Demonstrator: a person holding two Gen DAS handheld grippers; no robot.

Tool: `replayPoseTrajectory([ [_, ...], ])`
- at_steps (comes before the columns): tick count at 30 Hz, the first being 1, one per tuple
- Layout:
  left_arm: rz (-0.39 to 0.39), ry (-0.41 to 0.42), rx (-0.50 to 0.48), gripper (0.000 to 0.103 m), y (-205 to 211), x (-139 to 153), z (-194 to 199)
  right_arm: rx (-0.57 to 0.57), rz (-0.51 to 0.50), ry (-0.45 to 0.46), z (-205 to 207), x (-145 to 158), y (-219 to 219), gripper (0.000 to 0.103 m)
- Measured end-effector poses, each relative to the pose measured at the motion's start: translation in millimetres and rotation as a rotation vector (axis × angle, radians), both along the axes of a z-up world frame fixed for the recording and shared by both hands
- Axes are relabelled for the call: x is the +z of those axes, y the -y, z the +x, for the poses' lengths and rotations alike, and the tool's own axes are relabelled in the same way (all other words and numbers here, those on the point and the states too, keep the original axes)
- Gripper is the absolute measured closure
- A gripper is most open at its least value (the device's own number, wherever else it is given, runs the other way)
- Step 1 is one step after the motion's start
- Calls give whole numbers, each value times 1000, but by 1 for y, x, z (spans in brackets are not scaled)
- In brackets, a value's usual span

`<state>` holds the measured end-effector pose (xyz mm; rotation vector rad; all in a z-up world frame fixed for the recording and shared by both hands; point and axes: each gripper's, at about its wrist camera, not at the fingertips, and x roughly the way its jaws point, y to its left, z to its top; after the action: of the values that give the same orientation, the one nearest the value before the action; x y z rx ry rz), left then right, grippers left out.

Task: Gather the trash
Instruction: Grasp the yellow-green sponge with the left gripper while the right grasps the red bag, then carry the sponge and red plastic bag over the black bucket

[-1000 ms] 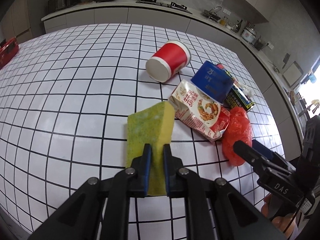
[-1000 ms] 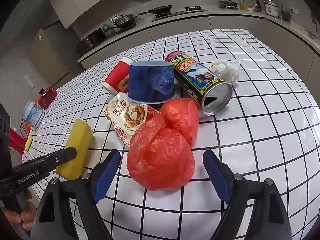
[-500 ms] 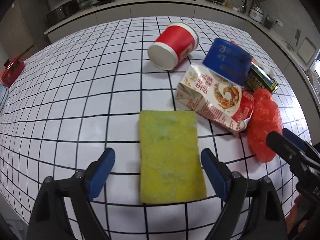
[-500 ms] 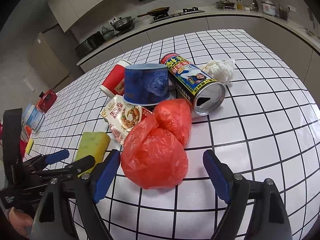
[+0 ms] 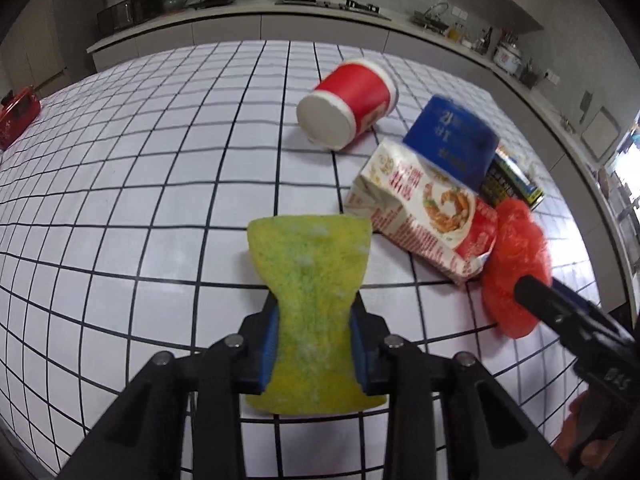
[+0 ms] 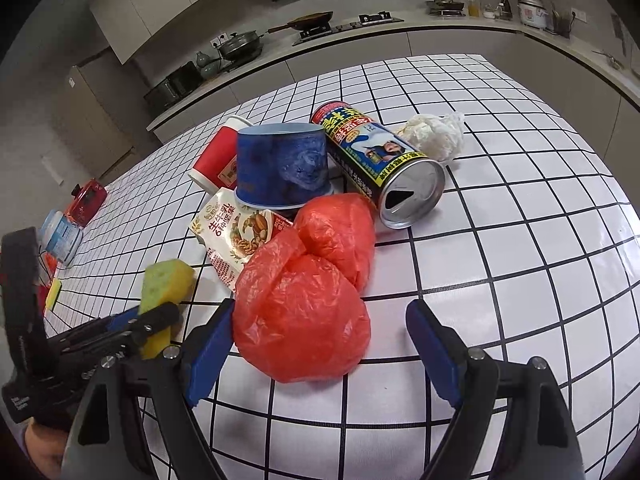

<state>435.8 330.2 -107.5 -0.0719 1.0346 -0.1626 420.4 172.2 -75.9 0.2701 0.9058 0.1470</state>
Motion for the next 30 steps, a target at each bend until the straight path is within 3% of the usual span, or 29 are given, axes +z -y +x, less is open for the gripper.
replayPoseTrajectory([
  [8, -47, 37, -24, 72, 5, 22, -10, -1, -22, -14, 8, -10, -5, 21],
  [10, -47, 37, -29, 72, 7, 22, -9, 6, -13, -7, 7, -11, -3, 50],
  [15, -49, 46, -37, 72, 12, 27, -13, 30, 4, -4, 3, -10, -1, 68],
  [22, -55, 70, -46, 72, 31, 37, -23, 38, -8, 61, -17, 9, 14, 71],
  [30, -73, 93, -42, 72, 80, 47, -40, 55, 16, 130, -50, 36, 65, 71],
])
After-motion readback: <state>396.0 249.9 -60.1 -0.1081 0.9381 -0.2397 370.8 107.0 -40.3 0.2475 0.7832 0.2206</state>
